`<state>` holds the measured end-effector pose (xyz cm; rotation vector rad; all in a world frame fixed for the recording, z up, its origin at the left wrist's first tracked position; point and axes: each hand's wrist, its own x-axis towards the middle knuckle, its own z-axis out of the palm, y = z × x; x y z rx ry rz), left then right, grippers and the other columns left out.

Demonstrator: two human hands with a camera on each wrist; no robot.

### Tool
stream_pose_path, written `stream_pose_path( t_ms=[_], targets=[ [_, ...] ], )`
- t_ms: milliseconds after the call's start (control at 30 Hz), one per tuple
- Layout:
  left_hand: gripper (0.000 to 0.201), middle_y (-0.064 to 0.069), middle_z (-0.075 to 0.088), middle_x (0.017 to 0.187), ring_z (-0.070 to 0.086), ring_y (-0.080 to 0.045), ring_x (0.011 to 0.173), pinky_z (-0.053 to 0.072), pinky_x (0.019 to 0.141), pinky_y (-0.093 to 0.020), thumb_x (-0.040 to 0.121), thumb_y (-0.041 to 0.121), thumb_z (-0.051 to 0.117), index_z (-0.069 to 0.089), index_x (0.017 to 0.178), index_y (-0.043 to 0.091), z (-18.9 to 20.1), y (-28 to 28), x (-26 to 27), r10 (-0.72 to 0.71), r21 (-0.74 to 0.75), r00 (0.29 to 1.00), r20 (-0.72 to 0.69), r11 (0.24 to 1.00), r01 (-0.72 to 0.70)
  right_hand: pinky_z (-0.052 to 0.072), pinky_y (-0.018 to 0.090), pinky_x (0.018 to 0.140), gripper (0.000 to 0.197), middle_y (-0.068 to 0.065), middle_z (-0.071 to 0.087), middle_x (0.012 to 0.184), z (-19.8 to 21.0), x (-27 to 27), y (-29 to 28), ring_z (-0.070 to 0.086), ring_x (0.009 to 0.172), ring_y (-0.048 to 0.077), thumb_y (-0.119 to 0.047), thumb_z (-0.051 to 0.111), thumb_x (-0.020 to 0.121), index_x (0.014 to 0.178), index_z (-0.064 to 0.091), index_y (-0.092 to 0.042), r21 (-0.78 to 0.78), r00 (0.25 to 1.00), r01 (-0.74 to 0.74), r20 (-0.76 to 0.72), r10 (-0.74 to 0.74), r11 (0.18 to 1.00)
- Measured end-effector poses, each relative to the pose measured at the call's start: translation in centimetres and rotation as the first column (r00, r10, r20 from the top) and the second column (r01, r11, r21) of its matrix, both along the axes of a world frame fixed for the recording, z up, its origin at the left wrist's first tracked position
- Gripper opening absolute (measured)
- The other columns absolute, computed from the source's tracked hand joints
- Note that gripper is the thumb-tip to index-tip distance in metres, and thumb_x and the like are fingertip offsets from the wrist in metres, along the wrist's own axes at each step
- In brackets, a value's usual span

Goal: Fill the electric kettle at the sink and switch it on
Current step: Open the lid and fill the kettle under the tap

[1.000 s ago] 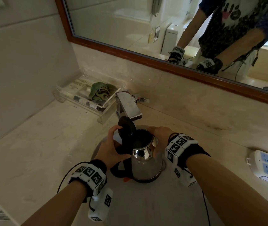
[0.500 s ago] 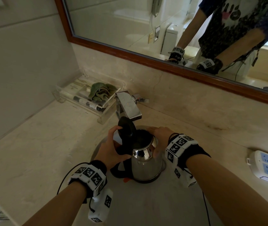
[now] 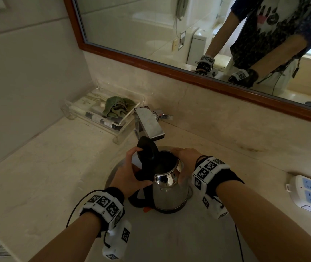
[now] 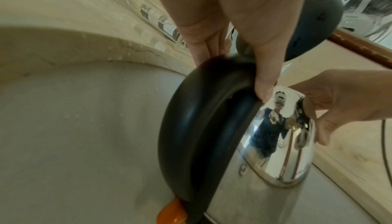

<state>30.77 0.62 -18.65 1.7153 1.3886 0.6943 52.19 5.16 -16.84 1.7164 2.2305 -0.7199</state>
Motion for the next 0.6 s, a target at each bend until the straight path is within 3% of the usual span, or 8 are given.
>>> stream_pose_path(
  t_ms=[233,400,500,600],
  targets=[
    [0.090,-0.002,0.057,0.097,0.057,-0.004,0.073,0.045,0.053,-0.004,0.063,0.008,0.079,0.017,0.109,0.054,0.26,-0.09,0.01,-0.003,-0.007,1.000,0.007,1.000,0.003,0.050,0.038,0.098,0.100,0.003,0.055,0.134,0.03,0.04,-0.21,0.056,0.120,0.026,-0.031,0.084,0.052,0.140,0.037,-0.025,0.008,1.000,0.018,-0.013,-0.018,1.000],
    [0.090,0.001,0.053,0.104,0.052,0.003,0.075,0.044,0.055,-0.003,0.063,0.007,0.079,0.016,0.113,0.046,0.32,-0.10,0.11,-0.004,-0.001,1.000,0.010,1.000,0.004,0.049,0.039,0.099,0.099,0.005,0.054,0.136,0.32,0.00,-0.27,0.054,0.121,0.027,-0.030,0.085,0.054,0.141,0.037,-0.023,0.002,1.000,0.012,-0.005,-0.012,1.000],
    [0.092,0.002,0.051,0.108,0.052,-0.010,0.090,0.038,0.064,-0.005,0.063,0.008,0.080,0.015,0.111,0.052,0.17,-0.06,0.09,0.002,0.004,1.000,0.023,1.000,-0.002,0.048,0.039,0.101,0.098,0.005,0.054,0.136,0.47,-0.05,-0.15,0.054,0.123,0.027,-0.030,0.085,0.055,0.141,0.038,-0.021,-0.007,1.000,0.000,0.002,0.000,1.000],
    [0.093,0.001,0.051,0.108,0.053,-0.010,0.090,0.038,0.065,-0.005,0.062,0.007,0.080,0.015,0.108,0.056,0.04,0.07,0.00,0.006,0.007,1.000,0.030,1.000,-0.006,0.048,0.037,0.100,0.094,0.006,0.055,0.135,0.63,-0.04,-0.20,0.054,0.122,0.027,-0.026,0.084,0.058,0.140,0.039,-0.021,-0.006,1.000,0.004,-0.006,-0.004,1.000]
  ],
)
